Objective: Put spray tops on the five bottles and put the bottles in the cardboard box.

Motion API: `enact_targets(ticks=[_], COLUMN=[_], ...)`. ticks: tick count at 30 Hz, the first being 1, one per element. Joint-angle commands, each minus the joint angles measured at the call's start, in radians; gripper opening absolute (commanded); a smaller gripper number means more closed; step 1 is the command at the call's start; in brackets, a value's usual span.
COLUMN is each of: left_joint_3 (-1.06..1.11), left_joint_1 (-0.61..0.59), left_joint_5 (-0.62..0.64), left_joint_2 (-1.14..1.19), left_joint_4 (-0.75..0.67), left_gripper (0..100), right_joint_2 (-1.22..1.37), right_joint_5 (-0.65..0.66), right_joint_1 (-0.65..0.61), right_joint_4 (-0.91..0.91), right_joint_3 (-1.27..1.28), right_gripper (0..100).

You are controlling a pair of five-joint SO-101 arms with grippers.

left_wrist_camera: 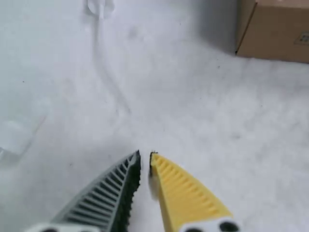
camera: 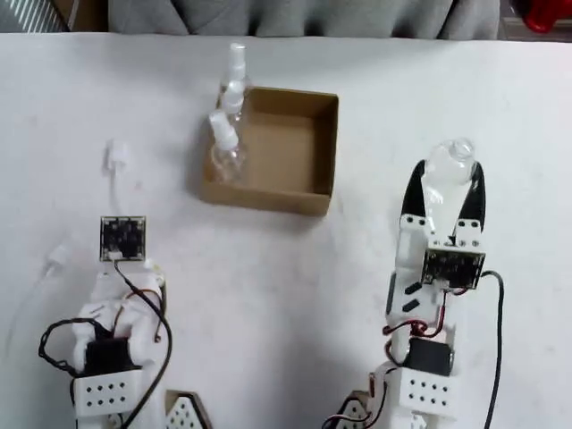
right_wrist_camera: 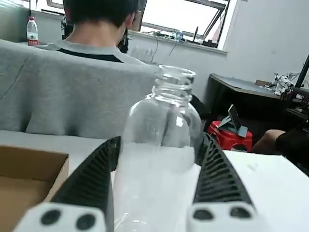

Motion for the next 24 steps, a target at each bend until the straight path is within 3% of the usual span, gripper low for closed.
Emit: enact_targets(ticks=[1,12,24], left_joint_3=[-0.005,-0.005,-0.005], left_joint_1=[-0.005,-0.010,-0.010], left_joint_5=[-0.011,-0.011,-0.011], left_joint_2=[-0.018,-0.018,-0.018], left_joint_4=[0.002,0.002,0.005], left_gripper=[5,5,5], right_joint_2=[-0.087,-0.182,-0.073], right_joint_5=[0.000,0.000,0.002], right_joint_1=[-0.053,-0.214,-0.260], right_joint_4=[0.156,0.513,0.656], right_joint_3=[0.012,-0.095,-0.264], right_gripper=[1.5,1.5,1.5])
